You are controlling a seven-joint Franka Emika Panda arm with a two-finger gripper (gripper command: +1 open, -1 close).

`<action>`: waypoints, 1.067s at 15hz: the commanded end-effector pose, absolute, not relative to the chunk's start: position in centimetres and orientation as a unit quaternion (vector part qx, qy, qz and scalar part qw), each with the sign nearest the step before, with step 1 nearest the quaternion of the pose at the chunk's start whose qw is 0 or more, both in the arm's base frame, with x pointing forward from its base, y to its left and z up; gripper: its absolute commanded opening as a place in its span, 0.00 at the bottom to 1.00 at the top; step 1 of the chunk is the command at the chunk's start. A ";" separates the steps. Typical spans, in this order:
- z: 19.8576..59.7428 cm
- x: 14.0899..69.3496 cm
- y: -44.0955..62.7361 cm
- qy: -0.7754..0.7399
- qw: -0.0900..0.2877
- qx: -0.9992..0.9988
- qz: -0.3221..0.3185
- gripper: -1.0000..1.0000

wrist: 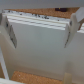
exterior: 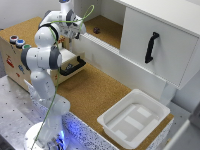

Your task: Go towards the purple block and grasp it

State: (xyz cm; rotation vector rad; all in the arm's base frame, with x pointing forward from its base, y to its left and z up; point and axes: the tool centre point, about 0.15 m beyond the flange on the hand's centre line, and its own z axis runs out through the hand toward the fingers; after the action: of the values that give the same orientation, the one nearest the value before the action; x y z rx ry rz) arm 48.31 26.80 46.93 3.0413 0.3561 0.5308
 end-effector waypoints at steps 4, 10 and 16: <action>49.8 56.6 27.5 0.062 0.076 0.967 0.236 1.00; 49.1 61.3 27.9 0.046 0.078 0.968 0.233 1.00; 48.8 66.8 27.7 0.012 0.060 0.964 0.259 1.00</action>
State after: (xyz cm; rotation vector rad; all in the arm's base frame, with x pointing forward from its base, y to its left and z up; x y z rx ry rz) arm 59.88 26.15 49.01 2.9806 0.1632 0.8604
